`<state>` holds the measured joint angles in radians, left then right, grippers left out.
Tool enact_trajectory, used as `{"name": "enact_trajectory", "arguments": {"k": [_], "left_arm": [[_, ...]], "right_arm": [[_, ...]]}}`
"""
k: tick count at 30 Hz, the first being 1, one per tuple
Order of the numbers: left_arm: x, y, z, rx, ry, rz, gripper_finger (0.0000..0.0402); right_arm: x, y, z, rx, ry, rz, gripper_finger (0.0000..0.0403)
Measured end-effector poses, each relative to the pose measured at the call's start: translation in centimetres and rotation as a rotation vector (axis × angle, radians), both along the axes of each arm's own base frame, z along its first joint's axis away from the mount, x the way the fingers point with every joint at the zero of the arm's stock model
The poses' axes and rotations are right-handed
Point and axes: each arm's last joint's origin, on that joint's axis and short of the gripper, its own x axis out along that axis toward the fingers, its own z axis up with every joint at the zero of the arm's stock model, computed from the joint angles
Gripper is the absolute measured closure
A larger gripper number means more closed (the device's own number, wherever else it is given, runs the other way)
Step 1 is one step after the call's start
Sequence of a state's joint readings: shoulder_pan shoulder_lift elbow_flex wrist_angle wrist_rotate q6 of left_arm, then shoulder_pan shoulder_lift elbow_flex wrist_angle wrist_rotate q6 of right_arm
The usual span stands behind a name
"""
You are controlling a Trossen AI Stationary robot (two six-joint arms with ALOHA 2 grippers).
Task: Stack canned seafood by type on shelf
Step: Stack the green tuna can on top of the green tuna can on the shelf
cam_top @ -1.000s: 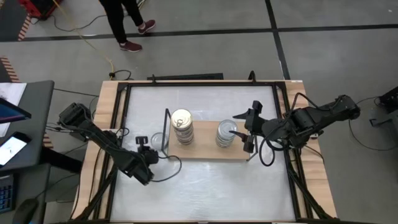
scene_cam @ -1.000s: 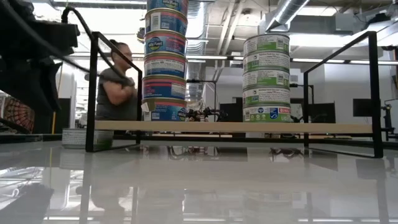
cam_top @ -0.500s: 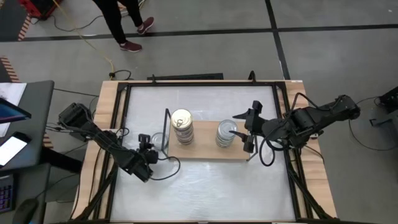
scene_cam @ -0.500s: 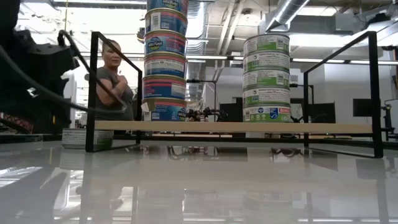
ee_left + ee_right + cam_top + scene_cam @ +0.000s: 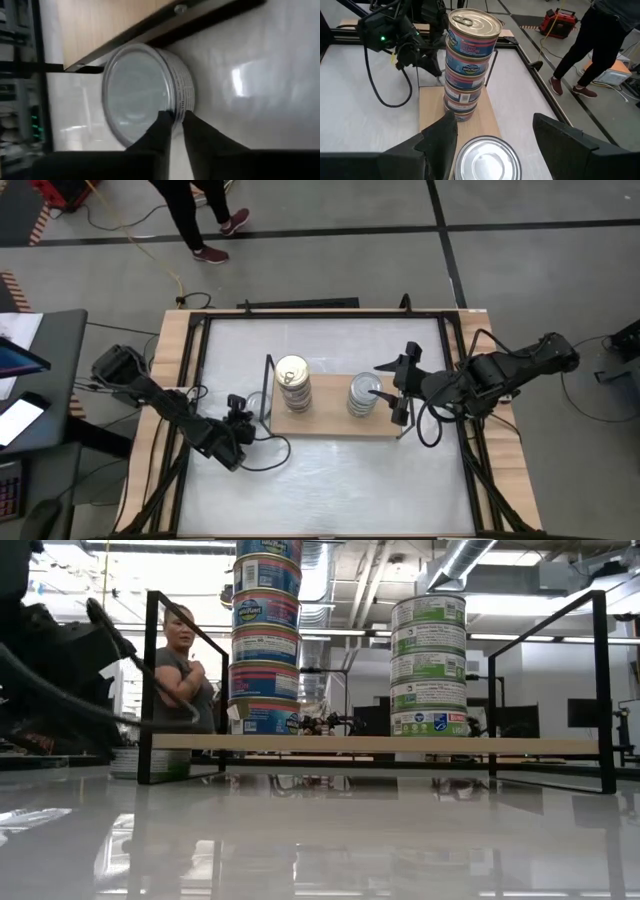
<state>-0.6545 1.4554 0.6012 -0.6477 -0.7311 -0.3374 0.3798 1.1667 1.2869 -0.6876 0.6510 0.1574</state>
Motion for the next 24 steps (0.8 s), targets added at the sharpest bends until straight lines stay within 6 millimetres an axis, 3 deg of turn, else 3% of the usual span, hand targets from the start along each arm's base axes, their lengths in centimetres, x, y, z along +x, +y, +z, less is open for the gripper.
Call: {"name": "enact_trajectory", "arguments": {"k": [4, 18, 24], "left_arm": [[0.1, -0.5, 0.3, -0.122, -0.001, 0.061, 0.0396], [0.2, -2.0, 1.2, -0.348, 0.115, 0.11, 0.0401], [1.2, -3.3, 4.3, -0.456, 0.189, 0.143, 0.0401]], "right_arm": [[0.0, 0.0, 0.0, 0.0, 0.0, 0.0, 0.0117], [0.0, 0.1, 0.0, 0.004, -0.004, 0.006, 0.0117], [0.0, 0.1, 0.1, 0.006, -0.008, 0.006, 0.0117]]}}
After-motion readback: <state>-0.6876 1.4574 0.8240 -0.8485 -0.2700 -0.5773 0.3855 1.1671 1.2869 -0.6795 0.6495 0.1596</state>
